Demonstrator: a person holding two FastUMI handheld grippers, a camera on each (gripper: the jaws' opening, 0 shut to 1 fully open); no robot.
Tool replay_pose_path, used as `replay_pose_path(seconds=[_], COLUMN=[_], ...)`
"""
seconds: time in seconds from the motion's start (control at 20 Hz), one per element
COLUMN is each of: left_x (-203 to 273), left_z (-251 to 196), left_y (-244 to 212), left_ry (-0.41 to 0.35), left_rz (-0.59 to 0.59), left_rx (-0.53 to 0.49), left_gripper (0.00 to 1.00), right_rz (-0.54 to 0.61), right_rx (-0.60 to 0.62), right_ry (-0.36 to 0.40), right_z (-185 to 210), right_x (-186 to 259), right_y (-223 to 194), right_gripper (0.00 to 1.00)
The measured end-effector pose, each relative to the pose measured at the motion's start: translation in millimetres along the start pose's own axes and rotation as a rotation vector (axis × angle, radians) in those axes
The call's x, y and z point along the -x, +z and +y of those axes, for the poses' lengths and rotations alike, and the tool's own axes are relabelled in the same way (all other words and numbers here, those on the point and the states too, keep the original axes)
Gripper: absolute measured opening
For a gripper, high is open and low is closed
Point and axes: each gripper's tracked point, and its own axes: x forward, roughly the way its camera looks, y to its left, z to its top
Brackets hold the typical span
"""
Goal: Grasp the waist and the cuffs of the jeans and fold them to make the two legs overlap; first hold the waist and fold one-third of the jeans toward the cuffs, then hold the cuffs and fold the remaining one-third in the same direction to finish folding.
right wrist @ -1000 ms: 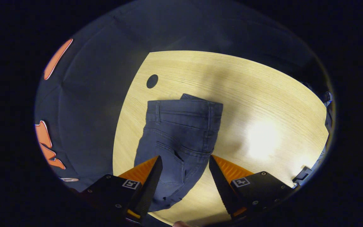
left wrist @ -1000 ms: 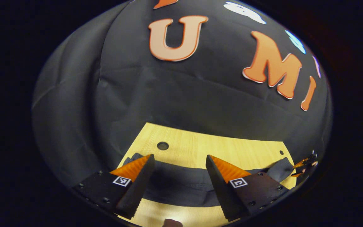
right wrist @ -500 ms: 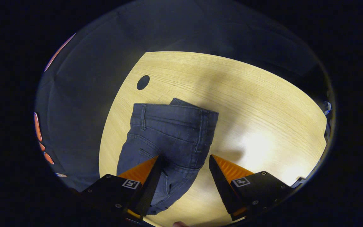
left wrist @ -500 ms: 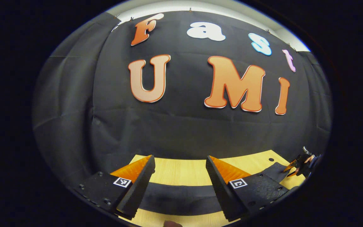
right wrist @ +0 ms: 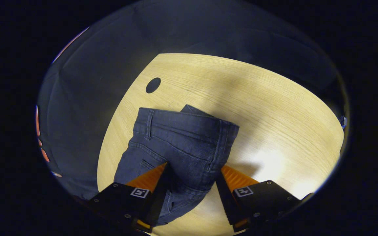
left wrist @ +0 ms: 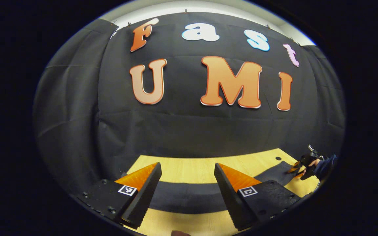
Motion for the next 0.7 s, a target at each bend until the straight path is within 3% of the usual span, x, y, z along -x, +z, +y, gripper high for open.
replay_pose_path(seconds=[0.15,0.2,0.25,0.35,0.4,0.7], left_x=[10,12,14,16,17,13], left_z=[-9,-9,-9,-7,-7,0], left_y=[-28,-32,-31,-28,-26,-25], left_ry=[0.003,0.014,0.02,0.025,0.022,-0.019], left_rz=[0.077,0.091,0.091,0.082,0.074,0.061], left_rx=[0.004,-0.003,-0.01,-0.015,-0.01,-0.011], left_gripper=[0.97,0.97,0.97,0.96,0.96,0.96], right_rz=[-0.04,-0.052,-0.058,-0.079,-0.091,-0.248], right_rx=[0.021,0.007,0.008,-0.001,0.001,0.136], right_ry=[0.011,0.006,0.017,0.06,0.087,0.184], right_z=[6,11,16,26,32,65], right_x=[-6,-3,1,13,24,84], right_y=[-1,0,1,4,5,7], right_gripper=[0.39,0.37,0.26,0.26,0.17,0.17])
